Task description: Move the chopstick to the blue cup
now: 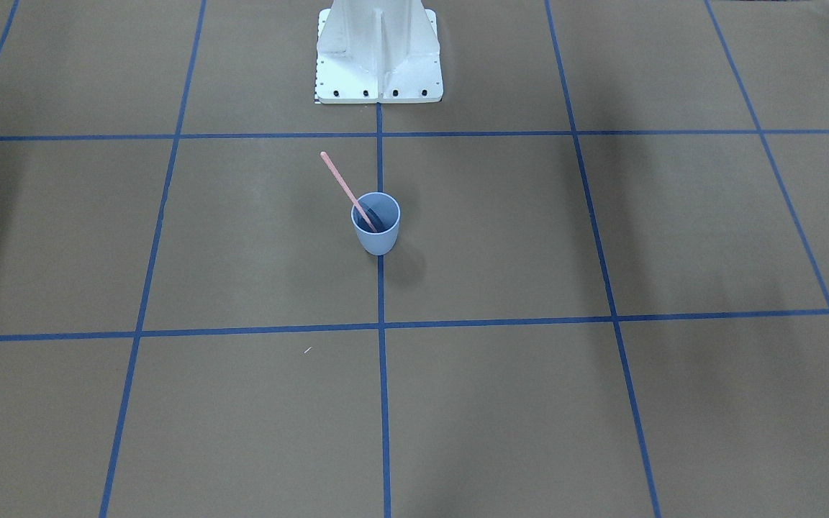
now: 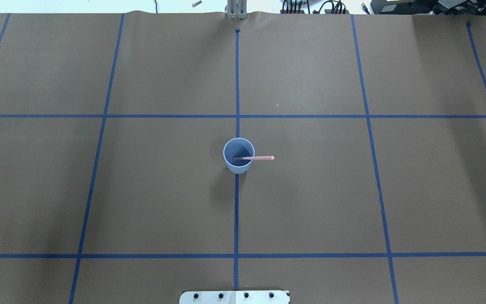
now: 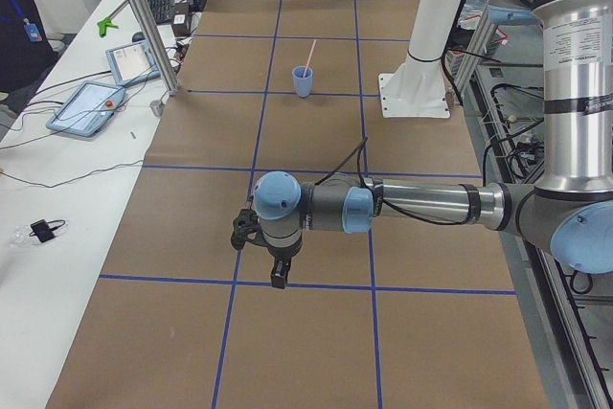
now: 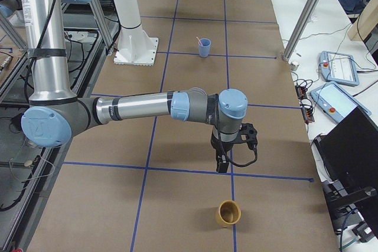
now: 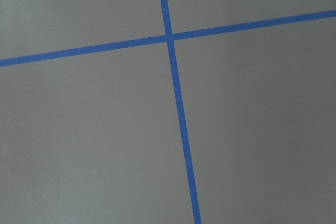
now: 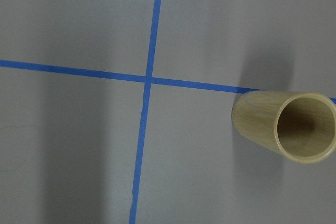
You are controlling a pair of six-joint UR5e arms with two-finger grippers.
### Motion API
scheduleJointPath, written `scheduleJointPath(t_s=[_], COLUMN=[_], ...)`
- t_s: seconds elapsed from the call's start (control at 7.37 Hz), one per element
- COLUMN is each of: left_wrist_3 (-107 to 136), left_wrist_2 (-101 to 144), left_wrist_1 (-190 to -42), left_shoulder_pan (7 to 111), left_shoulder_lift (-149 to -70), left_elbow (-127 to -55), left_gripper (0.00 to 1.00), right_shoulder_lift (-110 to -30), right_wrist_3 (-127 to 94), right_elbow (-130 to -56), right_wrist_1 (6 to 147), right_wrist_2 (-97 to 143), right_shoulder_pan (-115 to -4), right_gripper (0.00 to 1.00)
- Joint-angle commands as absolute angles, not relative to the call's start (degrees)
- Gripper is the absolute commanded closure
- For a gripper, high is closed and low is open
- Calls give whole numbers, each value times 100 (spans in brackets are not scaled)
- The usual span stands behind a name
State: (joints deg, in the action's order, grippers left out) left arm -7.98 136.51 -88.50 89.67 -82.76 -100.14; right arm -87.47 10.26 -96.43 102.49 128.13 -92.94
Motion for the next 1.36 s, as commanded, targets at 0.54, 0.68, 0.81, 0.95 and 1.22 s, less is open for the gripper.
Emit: scheduleJointPath(t_s=[0.54, 0.68, 0.81, 0.95, 1.22], left_wrist_3=[-817, -817, -817, -817, -817], left_wrist_2=[13649, 13649, 13649, 13649, 13649], left_wrist_1=[-8851, -8842, -8842, -8850, -8842], left_shoulder_pan=[8974, 8974, 8974, 8974, 8974], left_shoulder_lift=[-8271, -8271, -8262, -8270, -8271], left_elbow=[-10037, -10020, -10028, -10020, -10028], left_gripper=[1, 1, 1, 1, 1], right_shoulder_lift=[-9088, -9088, -9088, -9088, -9088], right_wrist_3=[1037, 1037, 1037, 1046, 1046], right_elbow=[-9905, -9923, -9932, -9958, -9976], right_wrist_1=[10230, 10230, 10230, 10230, 10230], right_wrist_2=[12665, 12682, 12691, 12700, 12718], right_shoulder_pan=[-9360, -9360, -9360, -9360, -9360], right_gripper=[0, 0, 0, 0, 0])
